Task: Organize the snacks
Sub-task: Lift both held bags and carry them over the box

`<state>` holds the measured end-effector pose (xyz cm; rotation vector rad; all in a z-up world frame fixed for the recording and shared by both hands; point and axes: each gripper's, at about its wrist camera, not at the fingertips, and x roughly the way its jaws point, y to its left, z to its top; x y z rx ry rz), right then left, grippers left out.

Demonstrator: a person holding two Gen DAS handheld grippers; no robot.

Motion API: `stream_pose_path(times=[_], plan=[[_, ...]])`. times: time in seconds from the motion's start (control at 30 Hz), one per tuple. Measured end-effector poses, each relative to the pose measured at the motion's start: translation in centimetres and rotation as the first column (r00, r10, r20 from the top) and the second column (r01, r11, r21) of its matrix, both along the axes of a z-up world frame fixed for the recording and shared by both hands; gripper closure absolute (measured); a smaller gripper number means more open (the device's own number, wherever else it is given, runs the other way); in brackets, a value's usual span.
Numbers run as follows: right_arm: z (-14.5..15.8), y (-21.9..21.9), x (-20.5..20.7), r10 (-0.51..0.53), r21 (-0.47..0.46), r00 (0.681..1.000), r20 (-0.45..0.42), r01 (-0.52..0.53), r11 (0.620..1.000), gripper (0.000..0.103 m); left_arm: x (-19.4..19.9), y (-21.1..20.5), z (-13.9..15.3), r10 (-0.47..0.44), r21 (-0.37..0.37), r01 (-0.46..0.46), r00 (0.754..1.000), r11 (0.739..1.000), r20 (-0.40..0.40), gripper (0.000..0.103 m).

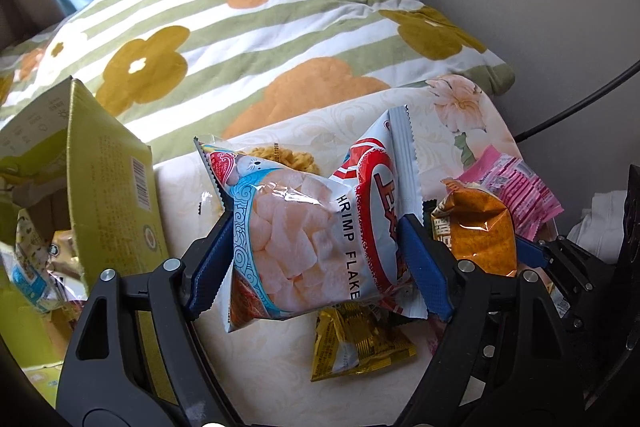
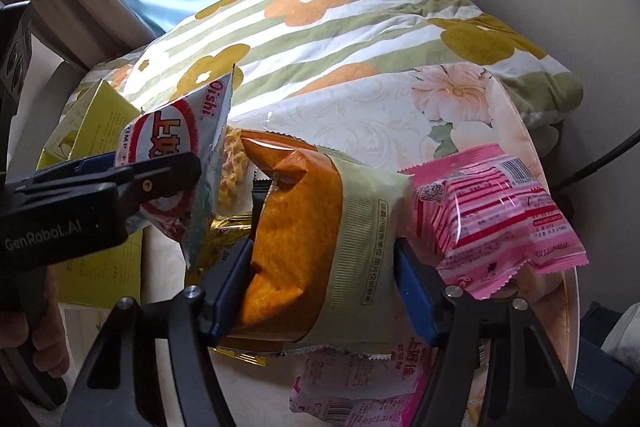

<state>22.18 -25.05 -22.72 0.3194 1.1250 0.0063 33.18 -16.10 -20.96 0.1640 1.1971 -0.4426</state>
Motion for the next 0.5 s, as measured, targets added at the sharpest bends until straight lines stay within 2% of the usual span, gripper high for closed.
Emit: stream_pose_path(times=[0.27, 0.5], plan=[[2.5, 0.0, -1.2, 0.017, 0.013, 0.998, 0.057, -0.017, 1.000, 0.041, -1.4, 0.5, 3.4, 0.025, -0.025, -0.023, 0.998, 0.999, 0.065, 0.025], [7.4, 0.2, -2.1, 0.070, 0.000, 0.985, 0.160, -0.071, 0.997, 0.041, -2.9, 2.6, 8.6, 0.104, -0.076, -0.093, 0.982, 0.993, 0.157, 0.025]])
